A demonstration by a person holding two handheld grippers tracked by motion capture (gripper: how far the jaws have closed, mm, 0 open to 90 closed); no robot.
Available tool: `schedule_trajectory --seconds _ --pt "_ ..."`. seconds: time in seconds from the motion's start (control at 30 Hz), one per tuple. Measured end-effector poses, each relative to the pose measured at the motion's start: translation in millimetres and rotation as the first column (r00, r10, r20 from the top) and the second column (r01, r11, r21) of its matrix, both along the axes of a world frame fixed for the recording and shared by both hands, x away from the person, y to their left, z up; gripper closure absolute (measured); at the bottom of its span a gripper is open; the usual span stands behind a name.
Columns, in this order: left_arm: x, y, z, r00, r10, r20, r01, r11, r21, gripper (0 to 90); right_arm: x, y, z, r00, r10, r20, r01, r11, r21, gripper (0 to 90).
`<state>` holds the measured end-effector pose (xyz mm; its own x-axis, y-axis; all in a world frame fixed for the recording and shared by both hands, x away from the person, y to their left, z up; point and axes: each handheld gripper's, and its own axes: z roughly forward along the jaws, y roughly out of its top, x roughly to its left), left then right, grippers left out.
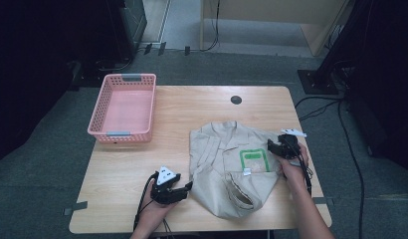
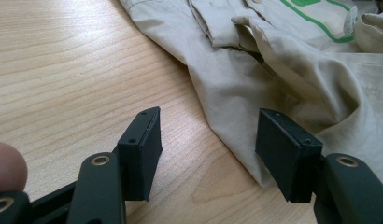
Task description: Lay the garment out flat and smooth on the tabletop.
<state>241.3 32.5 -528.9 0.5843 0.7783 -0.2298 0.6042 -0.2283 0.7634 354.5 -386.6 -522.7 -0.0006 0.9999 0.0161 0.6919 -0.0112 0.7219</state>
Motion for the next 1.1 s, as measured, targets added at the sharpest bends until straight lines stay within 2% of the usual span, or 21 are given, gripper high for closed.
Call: schedule_trajectory --seconds 0.03,0.1,0.13,0.17,0.2,0.23,0.3,0.33,0.37,0.4,0.53,0.63,0.7,0.77,0.83,0.9,1.0,1.03,1.1 --pt "0.0 -0.1 0.0 1.0 0.0 0.001 0.0 1.0 0.001 41.4 -2.3 2.9 3.5 0.9997 0.008 0.024 -0.007 0.9999 -0.013 43.9" --pt "0.1 -0.2 0.1 1.0 0.003 0.004 -0.003 1.0 0.0 41.4 -5.2 8.9 8.2 0.9977 0.049 0.048 -0.049 0.9988 -0.001 43.4" --pt "0.1 -0.2 0.1 1.0 0.003 0.004 -0.003 1.0 0.0 41.3 -5.2 8.9 8.2 0.9977 0.049 0.048 -0.049 0.9988 -0.001 43.4" --pt "0.0 0.1 0.4 0.9999 0.004 0.011 -0.004 0.9999 -0.009 41.3 -5.9 10.8 8.9 0.996 0.072 0.054 -0.072 0.9974 0.004 42.5" --pt "-1.8 0.5 2.3 0.9993 0.003 0.038 -0.002 0.9997 -0.023 41.3 -5.8 16.8 6.2 0.9919 0.12 0.042 -0.12 0.9928 -0.003 40.3" --pt "-1.8 0.5 2.3 0.9993 0.003 0.038 -0.002 0.9997 -0.023 41.4 -5.8 16.8 6.2 0.9919 0.12 0.042 -0.12 0.9928 -0.003 40.3" --pt "-5.3 1.2 10.9 0.999 -0.013 0.042 0.017 0.9937 -0.111 41.4 -4.0 16.9 -1.5 0.9922 0.123 0.022 -0.123 0.9924 0.002 39.3" --pt "-5.3 1.2 10.9 0.999 -0.013 0.042 0.017 0.9937 -0.111 41.4 -3.4 15.6 -5.1 0.9925 0.121 0.019 -0.121 0.9926 0.007 38.2" --pt "-6.5 0.5 15.2 0.9987 -0.017 0.048 0.023 0.9905 -0.135 41.4 -3.4 15.6 -5.1 0.9925 0.121 0.019 -0.121 0.9926 0.007 38.2" --pt "-7.4 -1.9 23.7 0.9983 -0.019 0.056 0.027 0.9862 -0.163 41.5 -5.3 13.3 -9.2 0.9938 0.095 0.059 -0.096 0.9949 0.029 38.1" --pt "-4.7 -5.6 34.9 0.9987 -0.017 0.049 0.027 0.9777 -0.208 41.4 -5.2 14.3 -9.4 0.9944 0.09 0.054 -0.091 0.9956 0.018 35.2" --pt "-1.9 -13.7 36.9 0.9988 -0.034 0.036 0.041 0.9773 -0.208 40.7 -3.0 12.5 -9.7 0.995 0.087 0.049 -0.088 0.996 0.015 29.5" --pt "-2.4 -21.1 36.2 0.9983 -0.054 0.024 0.057 0.9786 -0.198 40.2 -1.3 11.9 -9.7 0.9953 0.085 0.045 -0.086 0.9962 0.016 28.3" --pt "-5.2 -30.9 33.7 0.9967 -0.077 0.028 0.08 0.9851 -0.152 43.9 -0.2 12.0 -9.7 0.9956 0.082 0.045 -0.083 0.9965 0.015 28.1" --pt "-9.1 -39.4 30.7 0.9954 -0.084 0.045 0.088 0.993 -0.079 57.0 -0.1 12.0 -9.8 0.9957 0.08 0.045 -0.081 0.9966 0.015 28.1" --pt "-12.4 -43.3 29.1 0.9934 -0.104 0.048 0.106 0.9938 -0.033 74.5 -0.1 11.9 -9.8 0.9957 0.081 0.045 -0.082 0.9965 0.015 28.1" --pt "-20.5 -42.4 30.1 0.9837 -0.168 0.065 0.169 0.9855 -0.012 84.5 0.0 11.9 -9.8 0.9958 0.08 0.046 -0.08 0.9966 0.015 28.0" --pt "-23.8 -40.3 30.6 0.977 -0.201 0.072 0.201 0.9795 -0.004 85.5 0.1 11.9 -9.8 0.9958 0.079 0.046 -0.08 0.9967 0.015 27.9" --pt "-31.5 -35.5 29.4 0.9581 -0.271 0.093 0.27 0.9626 0.023 85.8 0.4 11.7 -9.9 0.9959 0.078 0.046 -0.079 0.9968 0.013 27.6"
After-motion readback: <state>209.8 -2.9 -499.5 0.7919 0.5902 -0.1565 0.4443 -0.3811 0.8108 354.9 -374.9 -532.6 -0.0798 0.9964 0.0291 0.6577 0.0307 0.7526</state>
